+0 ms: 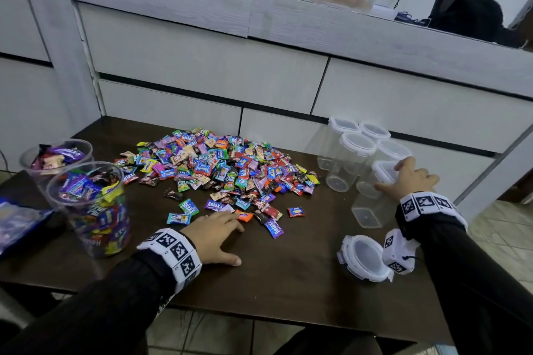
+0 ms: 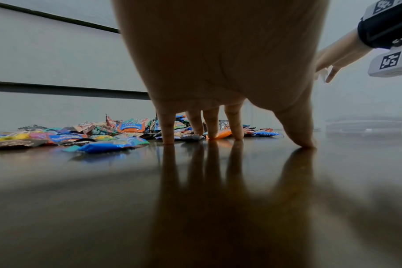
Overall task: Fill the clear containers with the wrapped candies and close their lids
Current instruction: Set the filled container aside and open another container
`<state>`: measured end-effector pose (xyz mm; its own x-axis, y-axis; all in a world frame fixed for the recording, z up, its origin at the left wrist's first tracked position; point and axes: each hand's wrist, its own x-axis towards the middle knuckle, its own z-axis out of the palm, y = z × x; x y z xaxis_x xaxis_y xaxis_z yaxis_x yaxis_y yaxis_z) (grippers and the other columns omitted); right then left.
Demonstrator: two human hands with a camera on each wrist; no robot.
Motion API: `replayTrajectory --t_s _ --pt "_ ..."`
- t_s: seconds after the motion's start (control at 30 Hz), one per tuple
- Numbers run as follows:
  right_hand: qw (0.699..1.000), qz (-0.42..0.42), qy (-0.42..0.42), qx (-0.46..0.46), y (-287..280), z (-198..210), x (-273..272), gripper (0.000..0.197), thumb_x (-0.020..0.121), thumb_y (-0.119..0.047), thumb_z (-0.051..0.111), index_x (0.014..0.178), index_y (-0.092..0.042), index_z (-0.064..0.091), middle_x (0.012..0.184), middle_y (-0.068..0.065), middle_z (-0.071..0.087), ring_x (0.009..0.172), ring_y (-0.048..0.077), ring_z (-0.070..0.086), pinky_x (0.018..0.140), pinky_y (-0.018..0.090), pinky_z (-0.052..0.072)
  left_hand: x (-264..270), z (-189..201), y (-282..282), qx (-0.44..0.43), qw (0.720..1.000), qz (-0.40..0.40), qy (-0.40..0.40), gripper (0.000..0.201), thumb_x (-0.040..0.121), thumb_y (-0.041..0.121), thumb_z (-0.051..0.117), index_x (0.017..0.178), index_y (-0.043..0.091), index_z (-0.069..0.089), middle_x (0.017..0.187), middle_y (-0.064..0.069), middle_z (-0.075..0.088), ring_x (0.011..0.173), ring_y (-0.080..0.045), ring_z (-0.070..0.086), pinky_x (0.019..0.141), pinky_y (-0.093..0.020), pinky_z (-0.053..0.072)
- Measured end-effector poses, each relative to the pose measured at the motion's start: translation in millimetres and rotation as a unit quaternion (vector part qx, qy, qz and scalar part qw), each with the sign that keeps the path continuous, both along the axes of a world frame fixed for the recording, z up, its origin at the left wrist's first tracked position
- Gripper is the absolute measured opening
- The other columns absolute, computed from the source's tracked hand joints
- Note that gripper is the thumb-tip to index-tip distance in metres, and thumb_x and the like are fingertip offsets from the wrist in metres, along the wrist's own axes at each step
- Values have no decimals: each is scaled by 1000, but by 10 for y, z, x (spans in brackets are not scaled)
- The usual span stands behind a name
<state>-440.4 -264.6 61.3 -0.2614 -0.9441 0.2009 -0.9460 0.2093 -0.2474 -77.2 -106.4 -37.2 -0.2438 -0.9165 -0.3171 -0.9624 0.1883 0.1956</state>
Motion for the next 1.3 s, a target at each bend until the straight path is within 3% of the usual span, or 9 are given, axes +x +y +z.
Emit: replayTrajectory --t_s 0.13,0.47,0.77,0.87,1.0,1.07,1.13,1.23,1.3 --pt "993 106 -36 23 137 55 239 70 63 -36 84 114 -13 42 119 21 47 107 39 49 92 43 42 -1 3 7 1 1000 2 3 76 82 65 60 144 33 32 162 6 11 148 -15 10 118 -44 21" --pt "949 288 30 124 732 206 819 71 61 -35 82 107 -17 31 109 4 29 107 29 43 94 35 41 31 38 4 -27 997 39 60 95 77 66 65 152 29 19 163 5 6 149 -15 13 119 -42 22" --pt "863 485 5 142 1211 210 1369 67 60 -24 81 101 -21 29 108 1 26 104 19 34 85 28 36 -107 395 -49 -73 956 0 285 128 47 65 86 150 33 17 156 12 27 139 -4 27 114 -28 25" --pt "834 533 -8 140 1269 174 1604 69 60 -20 82 102 -23 28 109 -1 26 103 17 33 80 25 34 -114 421 -37 -35 929 -21 367 102 51 43 93 135 33 38 135 23 53 125 3 47 109 -22 36" --pt "814 545 -62 194 1265 199 1790 79 61 -34 87 115 -26 29 118 0 31 109 13 37 92 27 42 -28 339 35 15 882 -5 470 76 60 19 91 124 33 52 123 14 65 119 -7 58 103 -25 45" --pt "813 516 -131 236 1233 249 1867 65 74 -45 77 117 -25 33 118 1 41 106 14 47 92 32 48 -4 300 51 18 879 17 477 75 61 19 90 123 37 51 122 19 64 118 -3 58 100 -20 45" --pt "836 473 -164 224 1183 275 1976 38 89 -52 54 104 -17 45 99 1 54 85 14 54 76 29 48 11 296 47 20 881 30 471 74 63 16 89 121 37 49 118 26 64 117 4 56 96 -11 43" --pt "877 430 -113 185 1082 258 2113 48 101 -46 30 71 -12 47 76 8 52 67 20 47 65 29 35 16 314 12 35 896 20 443 73 65 16 89 121 38 47 119 24 63 117 9 53 99 -8 38" --pt "886 414 -83 189 1036 232 2164 49 103 -37 26 71 -8 48 79 13 51 71 21 47 65 28 34 1 312 -2 52 899 16 435 72 66 14 88 122 35 48 123 20 61 118 8 54 104 -15 38"
